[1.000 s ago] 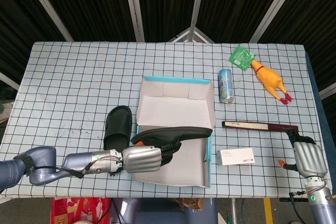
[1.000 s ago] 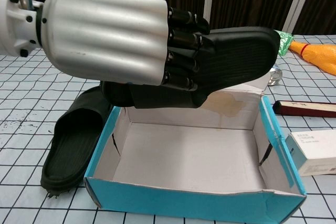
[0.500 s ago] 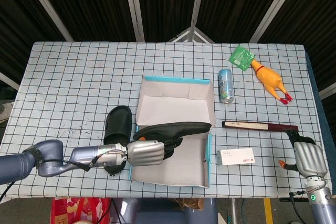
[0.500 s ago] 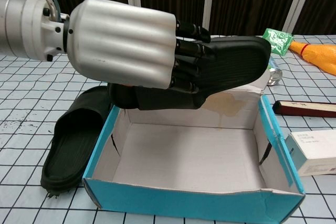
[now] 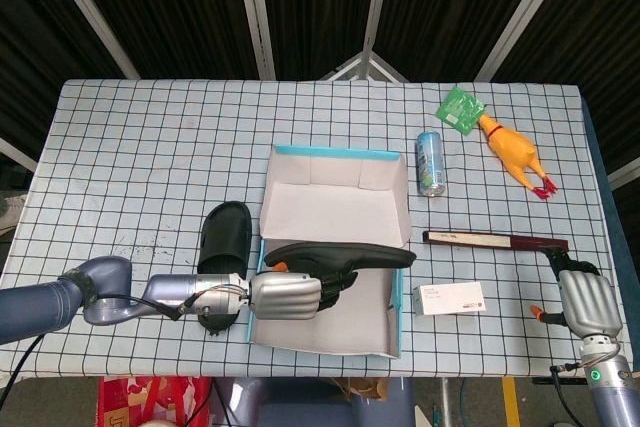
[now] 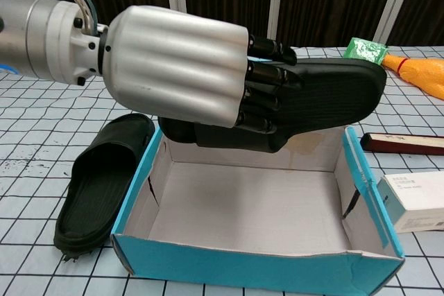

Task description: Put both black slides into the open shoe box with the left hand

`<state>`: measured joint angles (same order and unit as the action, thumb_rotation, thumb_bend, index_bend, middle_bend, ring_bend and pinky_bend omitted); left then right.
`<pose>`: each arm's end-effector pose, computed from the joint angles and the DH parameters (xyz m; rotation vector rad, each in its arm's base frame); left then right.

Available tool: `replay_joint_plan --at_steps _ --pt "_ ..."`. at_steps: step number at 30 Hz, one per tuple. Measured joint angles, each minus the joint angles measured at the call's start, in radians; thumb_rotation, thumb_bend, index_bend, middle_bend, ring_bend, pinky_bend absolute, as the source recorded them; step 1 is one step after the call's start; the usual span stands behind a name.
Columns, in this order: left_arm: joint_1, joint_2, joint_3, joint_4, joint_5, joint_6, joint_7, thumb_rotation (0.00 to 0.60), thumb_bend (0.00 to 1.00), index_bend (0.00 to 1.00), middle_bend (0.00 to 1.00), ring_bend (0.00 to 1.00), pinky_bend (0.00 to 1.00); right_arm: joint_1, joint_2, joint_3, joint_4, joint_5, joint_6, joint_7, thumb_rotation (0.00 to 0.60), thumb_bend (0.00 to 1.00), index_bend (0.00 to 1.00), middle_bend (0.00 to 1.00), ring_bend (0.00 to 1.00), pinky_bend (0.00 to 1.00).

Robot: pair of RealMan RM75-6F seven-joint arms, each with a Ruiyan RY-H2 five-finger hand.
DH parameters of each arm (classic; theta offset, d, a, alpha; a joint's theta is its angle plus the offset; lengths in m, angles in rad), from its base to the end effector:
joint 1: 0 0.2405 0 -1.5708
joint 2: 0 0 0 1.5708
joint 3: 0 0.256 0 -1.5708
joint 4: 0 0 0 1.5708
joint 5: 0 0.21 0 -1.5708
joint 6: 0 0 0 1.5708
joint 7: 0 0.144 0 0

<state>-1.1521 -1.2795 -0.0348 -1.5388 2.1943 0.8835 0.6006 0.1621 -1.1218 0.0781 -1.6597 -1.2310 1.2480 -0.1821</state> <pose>-0.0210 0.2953 0.0108 -2.3233 1.1794 -0.8924 -0.3299 -0.2045 0.1381 1.3799 -1.0484 0.6286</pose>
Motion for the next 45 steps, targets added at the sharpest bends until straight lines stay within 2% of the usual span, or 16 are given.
replay_joint_plan --at_steps 24,37,45 --pt "-0.009 -0.037 0.025 0.03 -0.047 -0.03 0.006 0.6 0.43 0.44 0.53 0.12 0.18 -0.001 0.002 0.0 -0.003 0.009 0.004 0.0 0.6 0.18 0.17 0.15 0.3 0.24" --pt "0.01 -0.083 0.049 0.08 -0.113 0.016 -0.114 0.6 0.43 0.43 0.53 0.12 0.2 -0.001 0.005 0.001 -0.011 0.022 0.002 -0.007 0.6 0.18 0.17 0.15 0.3 0.24" --pt "0.005 -0.095 0.061 0.106 -0.121 0.025 -0.142 0.6 0.43 0.43 0.53 0.12 0.2 0.002 0.007 -0.001 -0.018 0.03 -0.005 -0.016 0.6 0.18 0.17 0.15 0.3 0.24"
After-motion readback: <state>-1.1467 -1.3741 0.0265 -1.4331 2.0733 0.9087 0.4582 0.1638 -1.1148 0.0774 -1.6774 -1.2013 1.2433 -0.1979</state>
